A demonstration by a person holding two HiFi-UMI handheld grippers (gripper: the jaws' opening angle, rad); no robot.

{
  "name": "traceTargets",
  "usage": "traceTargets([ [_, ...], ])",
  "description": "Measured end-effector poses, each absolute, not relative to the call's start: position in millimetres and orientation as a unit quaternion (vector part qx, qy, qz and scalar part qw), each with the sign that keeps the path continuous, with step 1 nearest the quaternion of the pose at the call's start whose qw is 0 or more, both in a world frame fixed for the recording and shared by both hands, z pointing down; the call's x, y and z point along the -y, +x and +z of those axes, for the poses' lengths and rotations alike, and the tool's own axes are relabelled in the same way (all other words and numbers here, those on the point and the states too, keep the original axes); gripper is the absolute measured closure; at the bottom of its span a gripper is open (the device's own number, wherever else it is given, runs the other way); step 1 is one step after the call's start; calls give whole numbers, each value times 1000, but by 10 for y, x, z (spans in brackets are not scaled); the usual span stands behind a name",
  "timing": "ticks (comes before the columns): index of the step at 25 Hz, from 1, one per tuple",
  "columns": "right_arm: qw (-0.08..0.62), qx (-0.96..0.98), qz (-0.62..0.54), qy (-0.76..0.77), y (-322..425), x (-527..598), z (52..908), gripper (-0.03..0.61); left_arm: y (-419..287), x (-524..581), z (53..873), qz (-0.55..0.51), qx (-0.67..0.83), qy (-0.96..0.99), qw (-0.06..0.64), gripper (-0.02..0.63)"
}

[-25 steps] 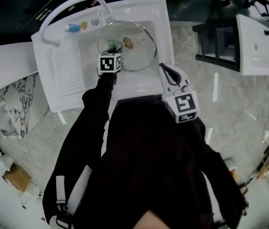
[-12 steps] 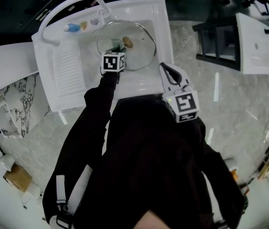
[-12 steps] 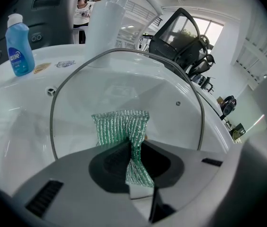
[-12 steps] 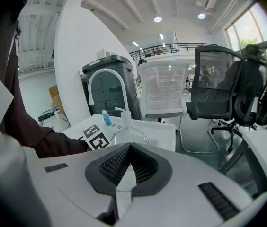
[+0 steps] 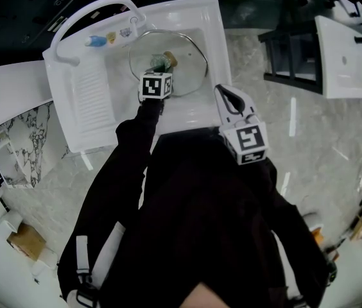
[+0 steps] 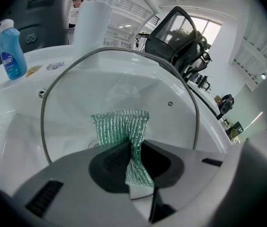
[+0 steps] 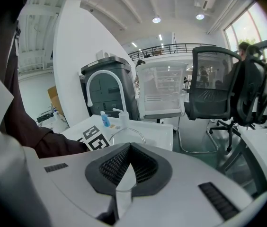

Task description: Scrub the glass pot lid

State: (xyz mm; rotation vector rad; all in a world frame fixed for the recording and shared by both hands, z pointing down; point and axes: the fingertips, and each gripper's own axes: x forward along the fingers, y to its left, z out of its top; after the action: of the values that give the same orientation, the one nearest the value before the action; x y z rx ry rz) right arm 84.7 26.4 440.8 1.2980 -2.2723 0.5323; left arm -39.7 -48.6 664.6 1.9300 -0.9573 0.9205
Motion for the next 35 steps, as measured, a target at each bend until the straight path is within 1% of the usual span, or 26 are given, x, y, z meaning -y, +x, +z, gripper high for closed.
traceTargets([
  [35, 218, 816, 194, 499, 1118, -276, 4326, 576, 363, 226, 6458, 355, 319, 786, 392, 551],
])
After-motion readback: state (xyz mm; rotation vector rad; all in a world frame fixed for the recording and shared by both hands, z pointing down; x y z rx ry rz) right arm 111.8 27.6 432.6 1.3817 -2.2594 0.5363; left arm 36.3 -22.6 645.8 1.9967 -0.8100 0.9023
